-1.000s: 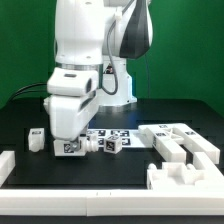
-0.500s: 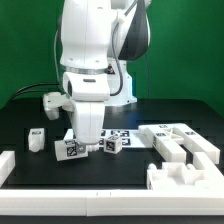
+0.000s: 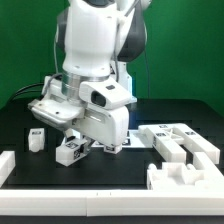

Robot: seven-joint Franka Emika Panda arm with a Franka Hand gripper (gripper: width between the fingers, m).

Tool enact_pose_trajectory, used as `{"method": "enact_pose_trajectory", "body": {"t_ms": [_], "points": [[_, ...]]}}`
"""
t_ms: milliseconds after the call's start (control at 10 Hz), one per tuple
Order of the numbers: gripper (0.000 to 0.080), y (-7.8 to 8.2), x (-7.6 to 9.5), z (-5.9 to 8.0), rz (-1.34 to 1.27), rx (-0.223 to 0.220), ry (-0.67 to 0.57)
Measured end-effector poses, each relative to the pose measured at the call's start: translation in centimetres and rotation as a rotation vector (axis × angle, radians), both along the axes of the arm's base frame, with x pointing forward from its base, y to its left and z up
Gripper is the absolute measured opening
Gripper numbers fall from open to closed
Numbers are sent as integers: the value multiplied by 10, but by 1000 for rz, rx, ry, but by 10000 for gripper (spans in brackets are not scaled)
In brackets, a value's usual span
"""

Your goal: Assemble chair

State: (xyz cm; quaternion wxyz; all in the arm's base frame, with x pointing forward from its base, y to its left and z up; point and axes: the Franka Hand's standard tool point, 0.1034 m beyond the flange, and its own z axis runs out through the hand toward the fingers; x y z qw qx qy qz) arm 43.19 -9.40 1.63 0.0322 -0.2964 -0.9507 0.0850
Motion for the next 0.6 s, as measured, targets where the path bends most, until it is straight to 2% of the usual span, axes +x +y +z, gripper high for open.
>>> {"method": "enact_pose_trajectory", "body": {"t_ms": [300, 500, 600], "points": [[285, -3, 0, -1, 160, 8, 44], [306, -6, 1, 1, 113, 0, 36], [489, -11, 6, 8, 88, -7, 16]]}}
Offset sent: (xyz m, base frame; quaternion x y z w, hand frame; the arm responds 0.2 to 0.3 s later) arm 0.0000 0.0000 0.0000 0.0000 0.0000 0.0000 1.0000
